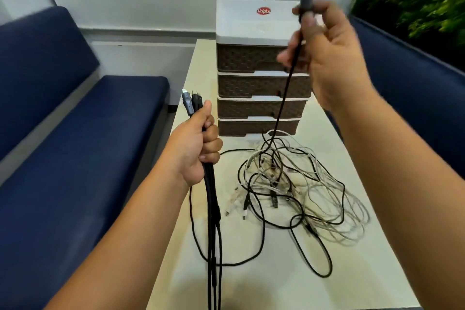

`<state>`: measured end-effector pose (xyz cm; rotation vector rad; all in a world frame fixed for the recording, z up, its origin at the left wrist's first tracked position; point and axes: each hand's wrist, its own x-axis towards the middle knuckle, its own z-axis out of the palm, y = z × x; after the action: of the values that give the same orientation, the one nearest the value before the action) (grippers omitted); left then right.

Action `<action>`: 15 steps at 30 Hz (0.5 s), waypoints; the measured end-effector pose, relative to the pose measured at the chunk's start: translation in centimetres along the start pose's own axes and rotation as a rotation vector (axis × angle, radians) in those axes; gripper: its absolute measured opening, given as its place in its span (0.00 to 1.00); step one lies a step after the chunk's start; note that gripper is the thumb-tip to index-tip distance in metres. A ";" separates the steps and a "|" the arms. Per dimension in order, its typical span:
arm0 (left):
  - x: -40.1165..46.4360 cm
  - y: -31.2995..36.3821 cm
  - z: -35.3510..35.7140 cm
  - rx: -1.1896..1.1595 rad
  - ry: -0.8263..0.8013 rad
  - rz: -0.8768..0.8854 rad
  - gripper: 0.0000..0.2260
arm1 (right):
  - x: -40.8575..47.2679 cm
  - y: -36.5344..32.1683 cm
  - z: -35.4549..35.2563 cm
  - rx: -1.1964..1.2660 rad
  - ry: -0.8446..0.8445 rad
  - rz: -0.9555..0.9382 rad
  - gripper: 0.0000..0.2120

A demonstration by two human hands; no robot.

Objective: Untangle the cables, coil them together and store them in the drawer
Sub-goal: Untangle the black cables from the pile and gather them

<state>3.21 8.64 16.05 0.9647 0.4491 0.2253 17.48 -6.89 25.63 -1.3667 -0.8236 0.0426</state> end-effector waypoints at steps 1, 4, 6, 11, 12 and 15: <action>0.0 0.0 0.2 0.003 -0.003 -0.002 0.19 | 0.9 -1.2 0.0 -0.012 0.009 -0.036 0.09; 0.0 -0.1 0.8 0.014 -0.008 -0.006 0.20 | 3.4 -3.6 0.0 -0.121 0.067 -0.090 0.07; 0.0 -0.3 1.3 0.014 -0.013 0.000 0.20 | 4.4 -4.7 -0.1 -0.165 0.122 -0.082 0.10; 0.2 -0.7 2.2 -0.002 -0.008 0.031 0.20 | 1.8 -4.6 1.7 -0.004 0.127 -0.066 0.10; 0.3 -0.7 2.3 -0.015 -0.002 0.033 0.21 | 0.7 -3.7 2.2 0.026 0.103 0.000 0.09; 0.3 -0.5 2.8 -0.063 0.030 0.037 0.21 | -2.8 -0.2 3.4 0.132 0.074 0.277 0.10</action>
<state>4.81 6.43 16.93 0.9090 0.4494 0.2861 13.51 -5.39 24.39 -1.3404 -0.5559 0.2559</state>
